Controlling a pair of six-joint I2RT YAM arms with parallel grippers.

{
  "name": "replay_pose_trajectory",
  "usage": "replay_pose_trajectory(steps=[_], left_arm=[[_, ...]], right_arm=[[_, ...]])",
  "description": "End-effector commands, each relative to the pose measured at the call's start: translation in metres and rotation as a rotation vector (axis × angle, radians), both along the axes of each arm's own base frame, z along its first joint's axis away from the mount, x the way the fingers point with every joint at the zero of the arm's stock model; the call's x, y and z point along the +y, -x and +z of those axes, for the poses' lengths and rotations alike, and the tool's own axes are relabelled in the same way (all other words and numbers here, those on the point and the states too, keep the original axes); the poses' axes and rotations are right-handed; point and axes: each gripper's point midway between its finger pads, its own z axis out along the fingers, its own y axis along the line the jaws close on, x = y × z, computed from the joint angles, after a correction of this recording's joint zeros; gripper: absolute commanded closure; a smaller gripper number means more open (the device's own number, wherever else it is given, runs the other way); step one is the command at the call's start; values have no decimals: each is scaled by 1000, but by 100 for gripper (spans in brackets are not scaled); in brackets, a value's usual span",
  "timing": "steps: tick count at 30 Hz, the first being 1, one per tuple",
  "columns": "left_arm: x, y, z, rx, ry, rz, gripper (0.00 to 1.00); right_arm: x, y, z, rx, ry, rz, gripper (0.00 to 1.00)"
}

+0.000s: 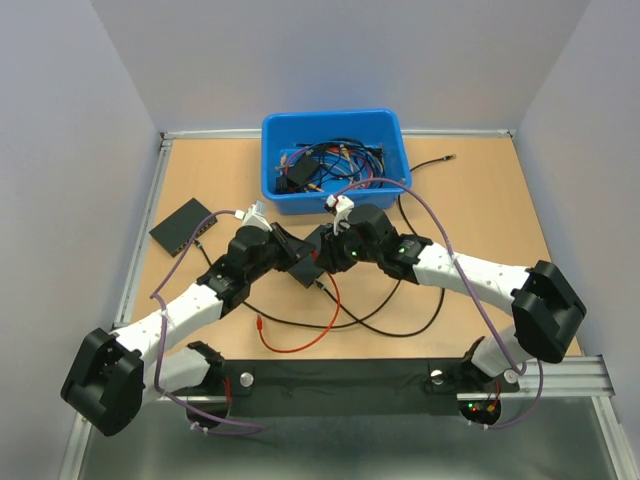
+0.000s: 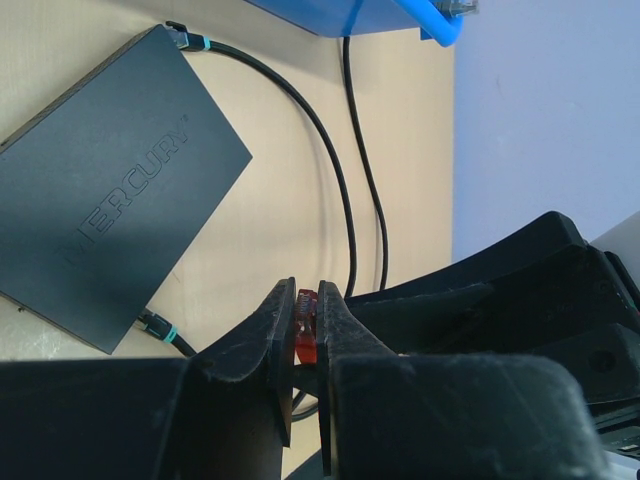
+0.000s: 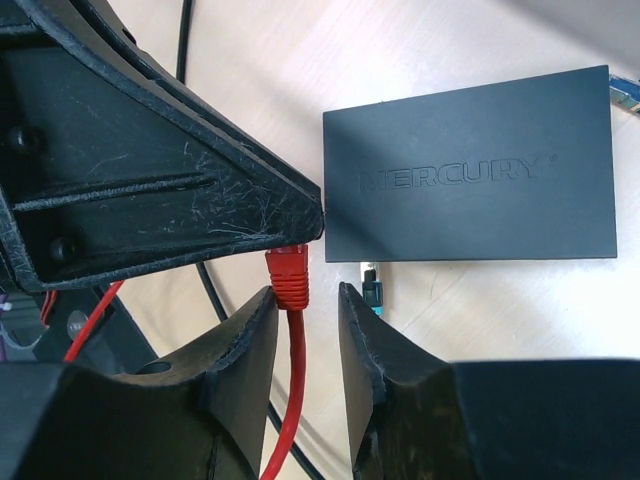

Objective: Insert the plug into the switch port

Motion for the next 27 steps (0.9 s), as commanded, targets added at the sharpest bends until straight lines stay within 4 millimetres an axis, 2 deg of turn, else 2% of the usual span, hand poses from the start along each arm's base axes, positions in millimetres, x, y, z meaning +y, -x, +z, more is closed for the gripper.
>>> replay_pose_trajectory(steps=[1, 9, 27], left_arm=[[-7, -6, 27, -58, 45, -2, 100], [-8, -6, 26, -57, 44, -4, 100], [-10, -6, 26, -56, 42, -7, 100]], right_arm=[[12, -14, 37, -87, -73, -14, 64], [13, -16, 43, -92, -89, -26, 64], [14, -16, 37, -84, -93, -35, 65]])
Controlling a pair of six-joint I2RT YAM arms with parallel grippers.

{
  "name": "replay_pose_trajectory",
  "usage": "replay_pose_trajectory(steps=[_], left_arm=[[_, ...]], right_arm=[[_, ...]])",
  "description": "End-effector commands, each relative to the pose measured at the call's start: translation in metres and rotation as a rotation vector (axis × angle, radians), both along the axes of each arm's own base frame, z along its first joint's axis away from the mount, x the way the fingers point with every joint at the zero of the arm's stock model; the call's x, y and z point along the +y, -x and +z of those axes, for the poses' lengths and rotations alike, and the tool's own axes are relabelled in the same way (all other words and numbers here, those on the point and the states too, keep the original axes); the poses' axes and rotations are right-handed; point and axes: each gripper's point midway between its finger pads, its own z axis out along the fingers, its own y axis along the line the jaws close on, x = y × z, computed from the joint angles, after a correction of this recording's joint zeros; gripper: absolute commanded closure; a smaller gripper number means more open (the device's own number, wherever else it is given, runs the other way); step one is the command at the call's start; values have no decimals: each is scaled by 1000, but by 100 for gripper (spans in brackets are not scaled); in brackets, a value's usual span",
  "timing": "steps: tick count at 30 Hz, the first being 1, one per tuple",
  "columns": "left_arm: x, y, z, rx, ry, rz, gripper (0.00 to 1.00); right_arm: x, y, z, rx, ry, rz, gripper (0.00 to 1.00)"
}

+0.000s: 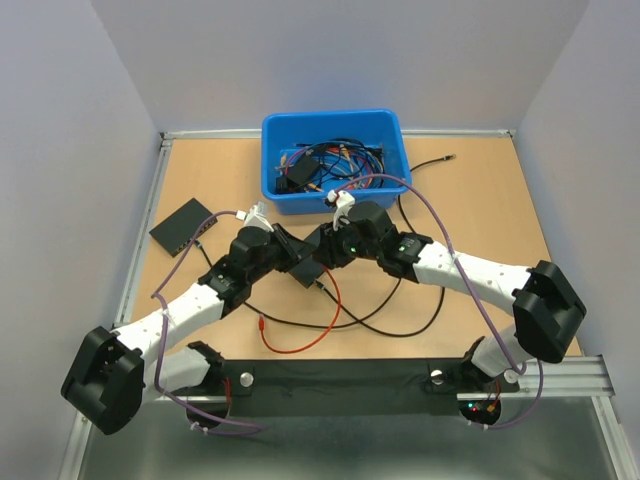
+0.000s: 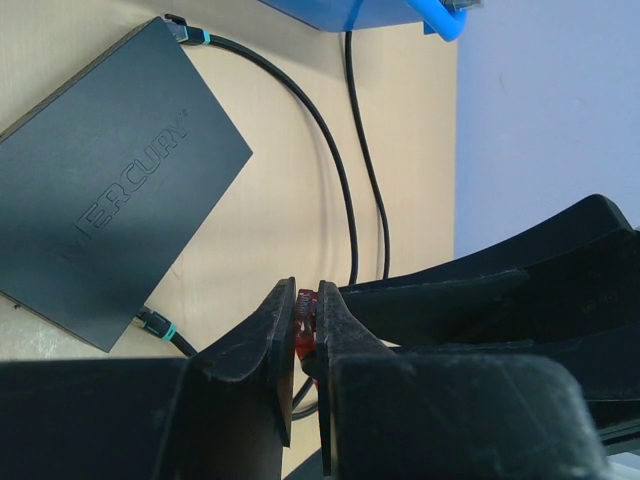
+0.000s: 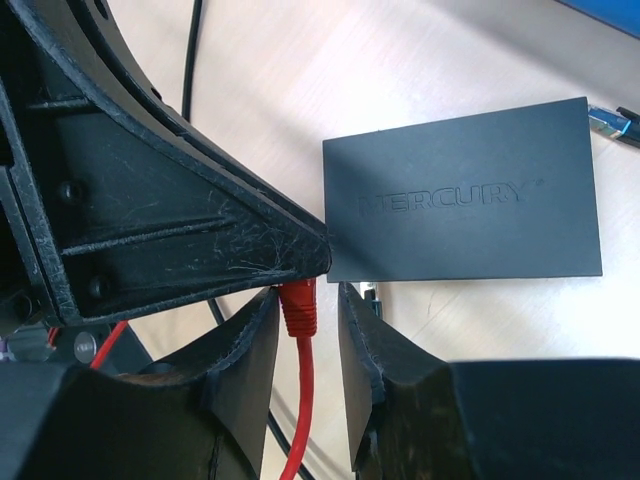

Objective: Insert the plug into the switch port

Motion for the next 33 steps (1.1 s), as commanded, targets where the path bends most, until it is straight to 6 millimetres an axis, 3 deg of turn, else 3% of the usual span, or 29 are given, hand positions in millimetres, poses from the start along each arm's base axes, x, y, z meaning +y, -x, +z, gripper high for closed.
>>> replay_pose_trajectory(steps=[1, 33], left_arm=[[-8, -8, 28, -60, 48, -2, 100], [-3, -14, 44, -114, 51, 32, 100]], right_arm=[[10, -9, 26, -65, -70, -13, 65], [5, 3, 15, -28, -86, 2, 68]])
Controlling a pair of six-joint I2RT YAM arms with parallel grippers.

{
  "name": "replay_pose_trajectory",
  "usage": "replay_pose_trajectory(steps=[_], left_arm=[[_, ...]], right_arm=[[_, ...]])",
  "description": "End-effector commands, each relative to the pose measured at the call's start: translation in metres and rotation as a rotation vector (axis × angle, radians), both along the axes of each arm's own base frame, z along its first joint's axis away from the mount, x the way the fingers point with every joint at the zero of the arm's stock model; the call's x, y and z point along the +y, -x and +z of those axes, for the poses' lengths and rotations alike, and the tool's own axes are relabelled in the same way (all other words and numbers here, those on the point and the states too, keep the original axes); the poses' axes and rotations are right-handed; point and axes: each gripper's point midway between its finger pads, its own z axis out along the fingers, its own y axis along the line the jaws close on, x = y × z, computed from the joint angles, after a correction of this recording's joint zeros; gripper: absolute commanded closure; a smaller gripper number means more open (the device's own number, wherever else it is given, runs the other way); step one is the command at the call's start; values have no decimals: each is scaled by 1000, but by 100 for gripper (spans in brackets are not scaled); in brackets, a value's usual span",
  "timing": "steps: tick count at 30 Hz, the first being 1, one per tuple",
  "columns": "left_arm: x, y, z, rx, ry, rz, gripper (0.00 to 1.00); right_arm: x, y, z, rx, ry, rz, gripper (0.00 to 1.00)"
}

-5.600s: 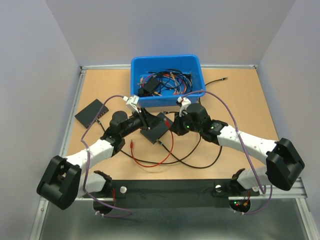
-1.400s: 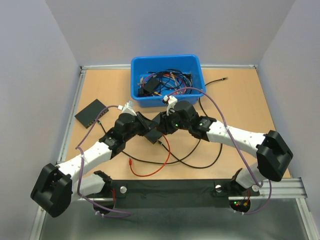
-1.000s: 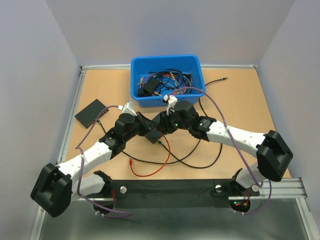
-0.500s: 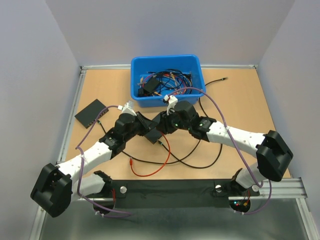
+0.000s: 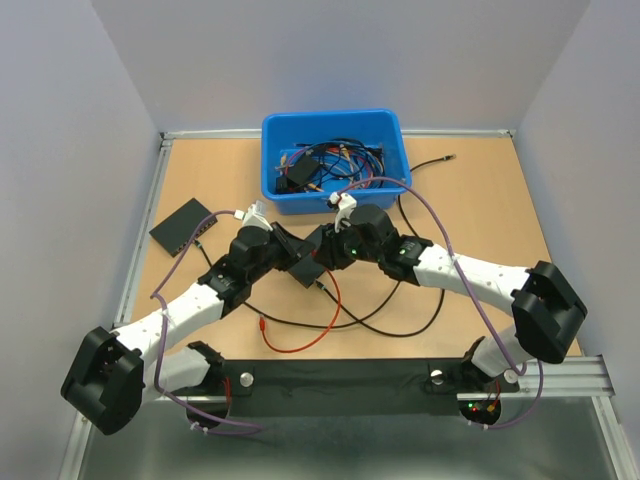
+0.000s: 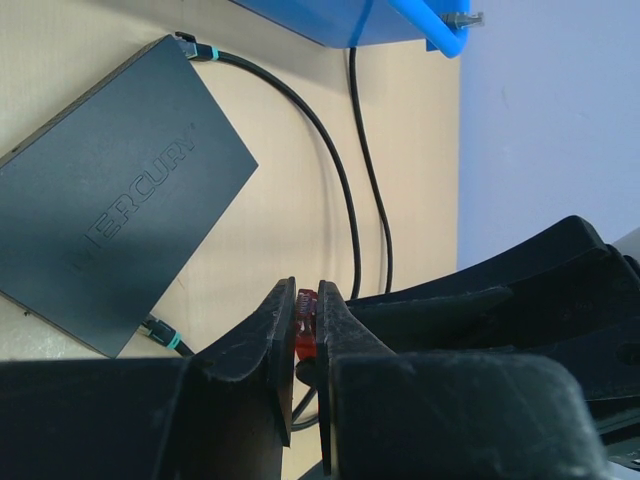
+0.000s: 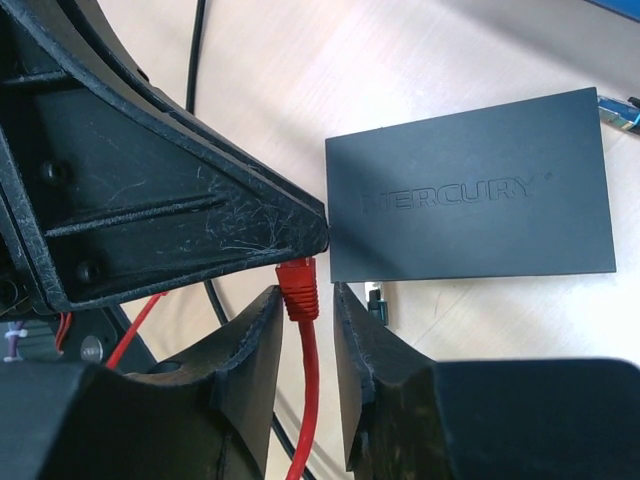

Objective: Insert the plug into the switch port

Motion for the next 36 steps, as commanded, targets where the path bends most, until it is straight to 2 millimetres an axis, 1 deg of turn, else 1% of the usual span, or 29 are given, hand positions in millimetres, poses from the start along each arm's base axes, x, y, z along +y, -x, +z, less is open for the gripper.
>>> replay_pose_trajectory(steps=[1, 5, 9, 16, 19, 20, 21, 22, 24, 25, 26, 29, 30, 31, 32, 35, 36], left_arm=[[-7, -10, 42, -102, 58, 2, 100], [-6, -10, 42, -101, 60, 3, 100], [-7, -9, 40, -96, 62, -2, 100], [-8, -8, 35, -82, 57, -6, 100], [-7, -7, 30, -74, 53, -7, 100], [-7, -7, 28, -69, 50, -5, 100], [-7, -5, 25, -61, 44, -10, 100], [-7, -5, 22, -54, 38, -10, 98], [-6, -5, 16, -44, 19, -12, 90], [-5, -4, 14, -39, 13, -13, 86], [-5, -4, 11, -36, 6, -13, 77], [-2, -5, 6, -31, -20, -7, 61], [-1, -6, 6, -35, -26, -4, 58], [2, -7, 4, -34, -41, 4, 51], [3, -9, 5, -40, -46, 10, 49], [10, -14, 2, -44, -83, 28, 45], [15, -19, 1, -55, -106, 36, 45]], right_arm=[[4, 1, 19, -42, -54, 9, 69], [4, 0, 18, -43, -57, 2, 70], [4, -1, 20, -46, -60, 1, 76], [3, -3, 25, -63, -67, -10, 82], [1, -3, 27, -68, -66, -15, 89], [0, -3, 26, -72, -64, -18, 89], [-1, -3, 27, -75, -65, -20, 92], [-2, -3, 28, -77, -65, -23, 93], [-6, -2, 27, -81, -60, -30, 96], [-9, 1, 22, -75, -53, -33, 96], [-12, 1, 21, -76, -50, -39, 97], [-25, 10, 14, -72, -37, -52, 97], [-29, 12, 10, -70, -31, -56, 97], [-34, 14, 11, -74, -30, -64, 97], [-39, 18, 2, -60, -12, -67, 97], [-50, 22, -7, -47, 20, -82, 98], [-53, 25, -7, -48, 19, -85, 98]])
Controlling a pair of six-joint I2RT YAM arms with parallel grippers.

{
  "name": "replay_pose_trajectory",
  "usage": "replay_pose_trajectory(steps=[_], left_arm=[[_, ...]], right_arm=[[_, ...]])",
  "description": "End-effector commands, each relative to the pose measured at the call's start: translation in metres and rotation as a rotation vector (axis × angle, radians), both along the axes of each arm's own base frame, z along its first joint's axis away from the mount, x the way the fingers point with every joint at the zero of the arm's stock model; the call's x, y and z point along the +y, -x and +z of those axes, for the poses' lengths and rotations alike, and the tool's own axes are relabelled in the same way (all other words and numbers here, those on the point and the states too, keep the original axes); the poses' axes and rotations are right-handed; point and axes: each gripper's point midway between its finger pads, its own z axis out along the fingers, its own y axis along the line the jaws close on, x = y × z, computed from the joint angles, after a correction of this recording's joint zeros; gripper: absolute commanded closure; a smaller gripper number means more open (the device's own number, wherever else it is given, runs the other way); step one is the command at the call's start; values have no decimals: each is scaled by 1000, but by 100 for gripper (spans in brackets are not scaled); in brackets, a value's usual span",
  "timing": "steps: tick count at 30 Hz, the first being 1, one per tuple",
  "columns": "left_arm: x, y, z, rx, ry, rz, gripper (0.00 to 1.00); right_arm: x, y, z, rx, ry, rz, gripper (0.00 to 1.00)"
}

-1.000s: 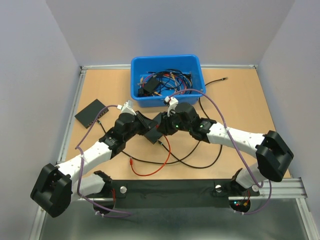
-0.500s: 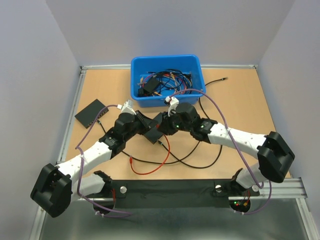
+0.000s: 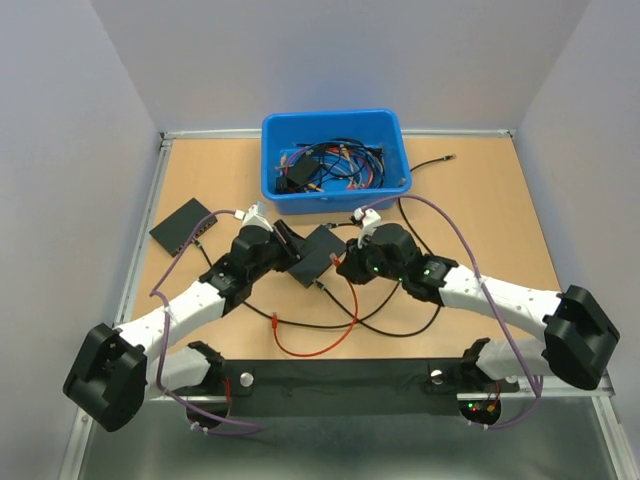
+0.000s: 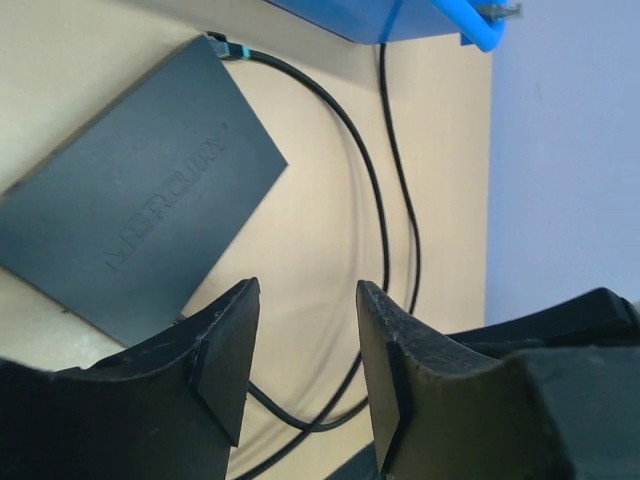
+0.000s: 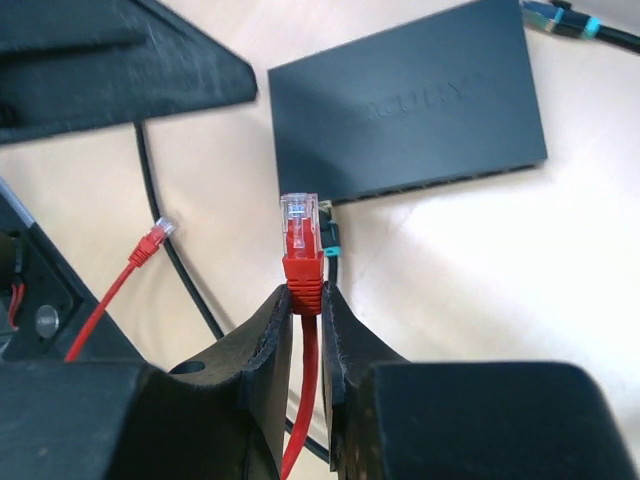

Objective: Insert the plug into the switch port

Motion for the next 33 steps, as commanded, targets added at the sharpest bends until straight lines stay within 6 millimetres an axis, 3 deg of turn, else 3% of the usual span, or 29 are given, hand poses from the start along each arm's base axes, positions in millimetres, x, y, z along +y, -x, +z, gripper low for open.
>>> replay_pose_trajectory(steps=[1, 7, 13, 24, 33], left_arm=[[13, -18, 10, -63, -69, 34, 45], [44, -44, -2, -91, -124, 77, 47], [56, -66, -12, -150, -161, 67, 48], [31, -90, -22, -239, -140, -47, 50], [18, -86, -46, -227, -113, -135, 53]], right_arm=[[-12, 2, 1, -25, 7, -31, 98], [-25, 16, -40, 70, 100, -27, 99], [-29, 14, -63, 89, 169, -28, 99], [-21, 0, -87, 90, 265, 0, 100], [-9, -11, -94, 83, 297, 20, 100]])
